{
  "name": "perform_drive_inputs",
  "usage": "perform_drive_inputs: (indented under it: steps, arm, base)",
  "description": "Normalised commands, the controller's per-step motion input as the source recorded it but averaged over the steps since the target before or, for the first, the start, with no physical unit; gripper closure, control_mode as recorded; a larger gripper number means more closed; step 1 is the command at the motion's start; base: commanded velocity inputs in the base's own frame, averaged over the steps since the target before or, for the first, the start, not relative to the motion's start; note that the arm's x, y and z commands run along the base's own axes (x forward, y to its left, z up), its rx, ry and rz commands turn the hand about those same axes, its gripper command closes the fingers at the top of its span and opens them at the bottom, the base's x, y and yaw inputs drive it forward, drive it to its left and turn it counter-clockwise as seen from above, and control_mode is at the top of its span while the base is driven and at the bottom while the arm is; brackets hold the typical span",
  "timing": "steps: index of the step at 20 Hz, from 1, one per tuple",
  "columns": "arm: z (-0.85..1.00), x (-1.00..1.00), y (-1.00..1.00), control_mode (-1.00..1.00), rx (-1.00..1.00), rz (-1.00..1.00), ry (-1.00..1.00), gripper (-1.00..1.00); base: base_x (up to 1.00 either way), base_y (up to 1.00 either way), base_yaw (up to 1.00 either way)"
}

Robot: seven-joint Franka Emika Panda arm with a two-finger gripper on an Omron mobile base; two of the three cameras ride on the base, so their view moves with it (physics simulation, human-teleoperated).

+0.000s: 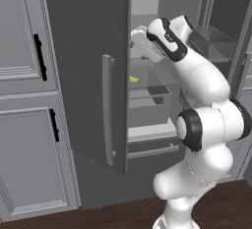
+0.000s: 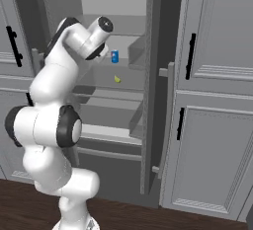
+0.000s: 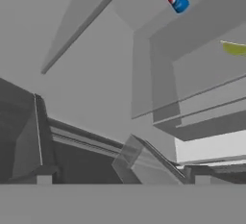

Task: Grab a lemon wedge from the fridge and one ice cube from the ice bowl, and put them in the glass of lemonade.

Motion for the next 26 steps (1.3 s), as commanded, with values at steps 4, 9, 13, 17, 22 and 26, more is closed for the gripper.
perform_drive_inputs:
  steps: [4, 9, 13, 17, 22, 26]
  arm:
    - [-0.08, 0.32, 1.0, -1.0, 0.06, 0.26, 0.04, -1.0]
    - [-0.08, 0.02, 1.0, -1.0, 0.05, 0.3, 0.04, -1.0]
    - [-0.13, -0.17, 1.0, -1.0, 0.0, 0.3, 0.0, -1.0]
    - [-0.12, -0.53, 1.0, -1.0, 0.0, 0.26, 0.0, -1.0]
    - [-0.17, -0.83, 1.0, -1.0, 0.0, 0.15, -0.09, -1.0]
    - [-0.29, -0.94, 1.0, -1.0, 0.0, 0.07, -0.23, -1.0]
  base:
    - [0.0, 0.0, 0.0]
    - [0.0, 0.0, 0.0]
    - [0.0, 0.0, 0.0]
    - [0.0, 0.0, 0.0]
    - [0.0, 0.0, 0.0]
    - [0.0, 0.0, 0.0]
